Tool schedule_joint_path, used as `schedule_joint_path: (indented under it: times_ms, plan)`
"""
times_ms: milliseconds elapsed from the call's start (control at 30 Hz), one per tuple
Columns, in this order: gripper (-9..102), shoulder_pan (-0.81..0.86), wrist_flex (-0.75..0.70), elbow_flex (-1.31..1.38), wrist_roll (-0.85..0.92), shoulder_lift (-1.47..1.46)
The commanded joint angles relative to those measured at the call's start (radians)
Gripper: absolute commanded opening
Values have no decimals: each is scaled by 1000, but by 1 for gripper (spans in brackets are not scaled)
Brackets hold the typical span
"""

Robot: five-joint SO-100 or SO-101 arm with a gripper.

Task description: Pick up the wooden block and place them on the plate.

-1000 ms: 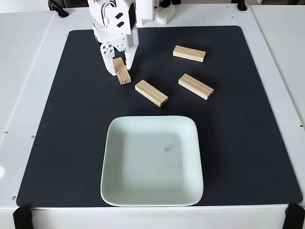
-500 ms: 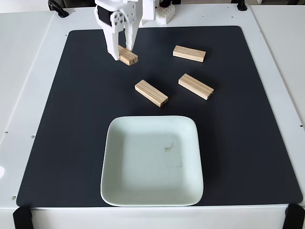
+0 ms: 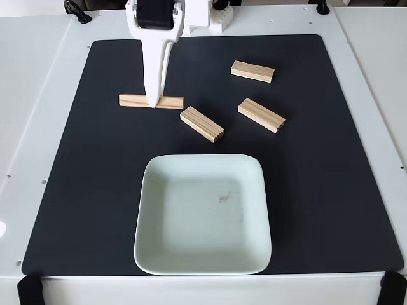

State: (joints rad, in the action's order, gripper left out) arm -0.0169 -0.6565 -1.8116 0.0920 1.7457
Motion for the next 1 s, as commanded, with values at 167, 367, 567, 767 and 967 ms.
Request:
schedule_joint_path:
  times_ms: [167, 367, 567, 767, 967]
  plan:
    - [0, -83, 46, 557, -3, -482]
    - [0, -104, 44, 894, -2, -775]
    - [0, -110, 44, 1075, -5, -928]
    - [0, -153, 44, 1085, -71, -937]
    - [0, -190, 43, 1089, -100, -934]
